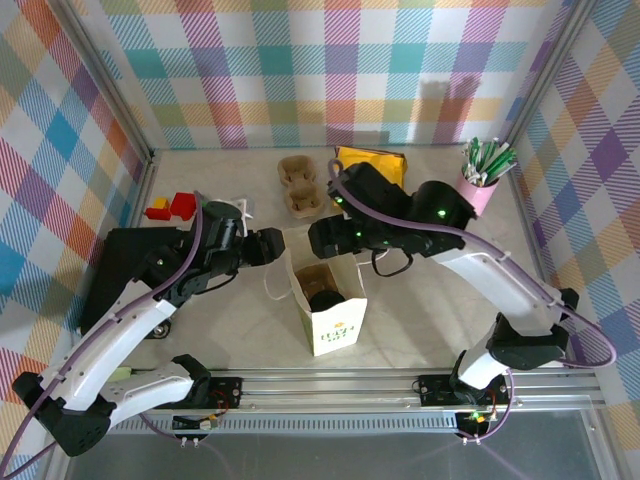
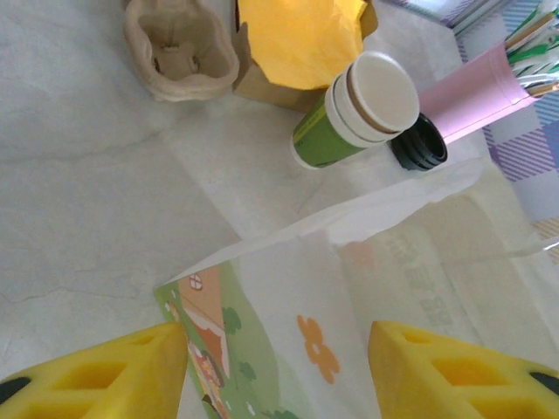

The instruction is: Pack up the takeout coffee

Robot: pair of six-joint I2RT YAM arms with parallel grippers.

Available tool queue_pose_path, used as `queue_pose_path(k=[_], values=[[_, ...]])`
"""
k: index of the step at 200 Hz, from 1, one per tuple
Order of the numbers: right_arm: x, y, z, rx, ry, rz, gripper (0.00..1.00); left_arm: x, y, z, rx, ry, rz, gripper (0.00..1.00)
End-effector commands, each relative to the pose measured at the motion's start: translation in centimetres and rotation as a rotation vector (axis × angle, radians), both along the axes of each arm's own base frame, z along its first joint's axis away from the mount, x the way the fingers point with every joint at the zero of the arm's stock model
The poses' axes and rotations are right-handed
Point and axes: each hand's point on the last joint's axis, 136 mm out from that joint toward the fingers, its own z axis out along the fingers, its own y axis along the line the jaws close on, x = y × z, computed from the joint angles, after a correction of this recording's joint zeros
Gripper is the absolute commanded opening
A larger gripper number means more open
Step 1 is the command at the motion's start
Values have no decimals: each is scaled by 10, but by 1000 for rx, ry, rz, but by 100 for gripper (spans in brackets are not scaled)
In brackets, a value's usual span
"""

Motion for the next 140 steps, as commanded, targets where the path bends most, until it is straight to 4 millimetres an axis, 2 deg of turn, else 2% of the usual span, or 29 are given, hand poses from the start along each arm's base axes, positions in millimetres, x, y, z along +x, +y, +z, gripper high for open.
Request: queue_pose_path(k=[1,35,75,105,140], values=[[1,-27,31,31,-93,-21,80,1,-2,15,1,-19,-30,57],[10,-68,49,88,-131,-98,79,-1,-6,28,8,-12,-66,58],[26,-124,47,124,-137,-226,78,-4,3,43,59,-21,-56,62],[45,-169,26,99,-102,-362,78,1,17,52,113,-59,-5,65],[71,-204,-1,100,-62,-454,78,11,28,58,144,-100,57,69]])
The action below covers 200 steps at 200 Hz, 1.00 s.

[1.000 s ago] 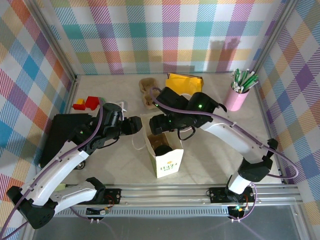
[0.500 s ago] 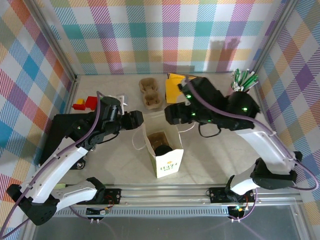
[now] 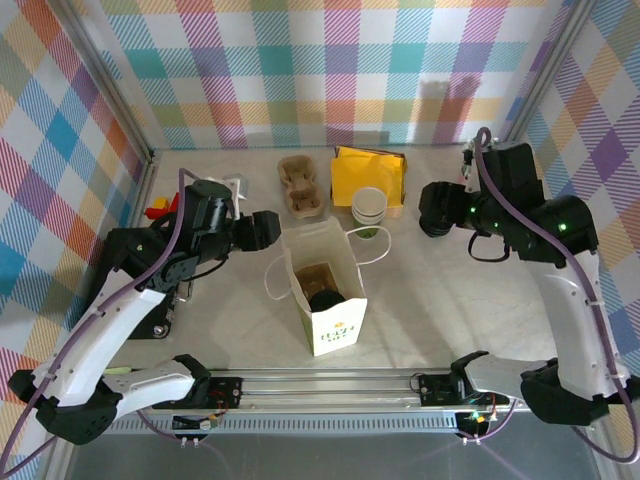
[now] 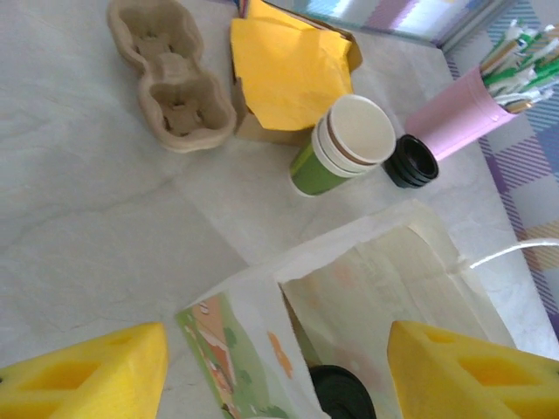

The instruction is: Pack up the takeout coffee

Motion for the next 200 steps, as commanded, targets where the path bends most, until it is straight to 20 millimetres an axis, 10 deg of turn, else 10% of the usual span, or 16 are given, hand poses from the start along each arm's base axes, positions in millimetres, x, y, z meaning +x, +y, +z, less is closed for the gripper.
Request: queue_pose_path(k=[1,130,200], values=[[16,-7,-8,26,-6,26,78,9,16,4,52,-36,59,69],[136,-149,-72,24,3,-294,60,81,12,16,4,-89,69,69],[180,-176,-106,104,52,-370,56,97,1,13,-6,-79,20,69]])
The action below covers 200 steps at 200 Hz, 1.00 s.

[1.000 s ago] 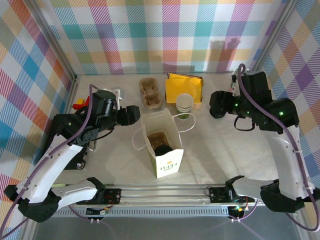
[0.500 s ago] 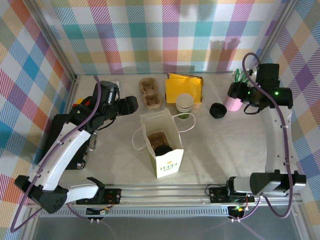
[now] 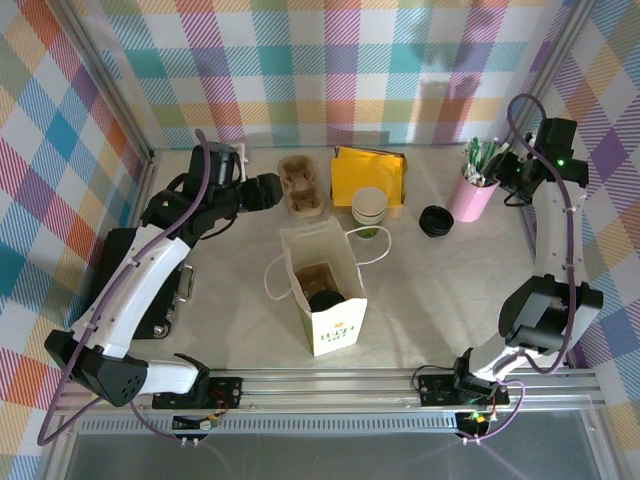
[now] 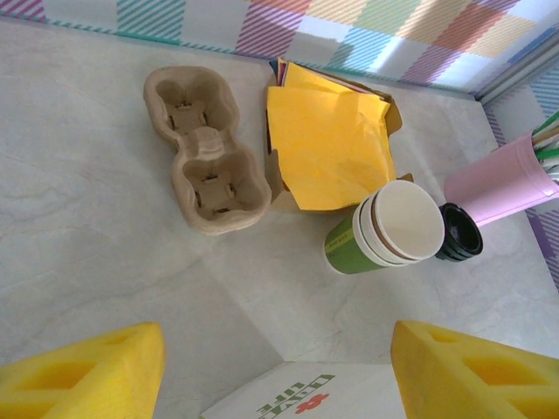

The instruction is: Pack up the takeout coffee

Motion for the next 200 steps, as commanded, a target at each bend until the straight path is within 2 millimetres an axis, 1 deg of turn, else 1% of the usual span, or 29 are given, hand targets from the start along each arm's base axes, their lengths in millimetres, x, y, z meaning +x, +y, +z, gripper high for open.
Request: queue_pose_path(k=[1,27,51,84,117,167,200], values=[[21,-3,5,39,-48,-11,56,6,-2,17,-21,-48,-31,69],[35,-7,-6,55,-24,-21,54,7,-4,14,-24,-38,-43,69],[44,-9,-12,68,-10,-26,52,10,-5,9,-24,-26,-49,69],[52,-5,-18,114,-1,-21,49,15,-5,3,-25,-9,-49,69],[57,-6,-28,131,19,-27,47,19,-5,1,-36,-2,-48,69],[62,-8,-43,134,55,-25,45,20,-6,0,-44,3,-50,69],[65,-7,-45,138,59,-17,41,20,-5,0,-45,6,-48,69]])
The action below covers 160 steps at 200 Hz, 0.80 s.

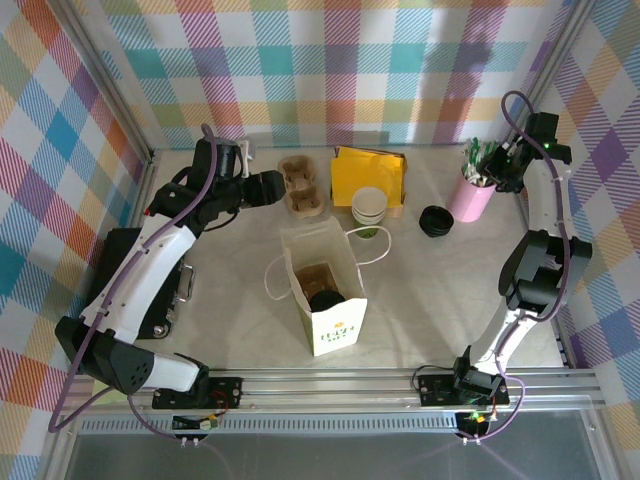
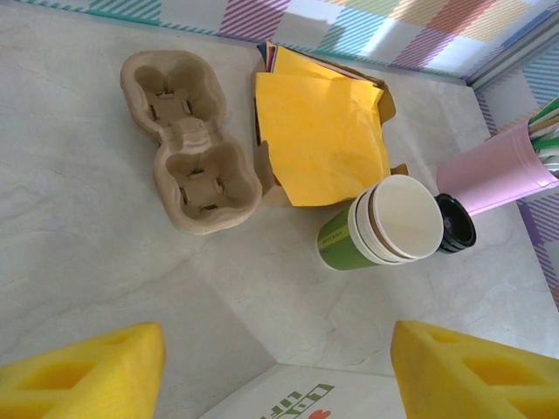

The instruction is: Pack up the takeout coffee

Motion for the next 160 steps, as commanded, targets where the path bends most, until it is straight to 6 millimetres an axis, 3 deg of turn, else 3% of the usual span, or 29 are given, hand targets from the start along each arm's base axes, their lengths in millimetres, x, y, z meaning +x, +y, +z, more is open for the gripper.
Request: queue_pose_path(k=[1,80,127,160], values=[[5,0,10,14,-27,8,41,3,0,13,-19,-30,-6,69],[-4,-3,27,-28,-42,1,23,1,-2,16,-39,-25,-12,69],[-20,-4,61,-68,-89,-15,8,-3,-4,22,-63,-35,-19,69],[-35,-1,91,-90,-126,-19,5,-8,-3,24,-73,-37,-20,69]])
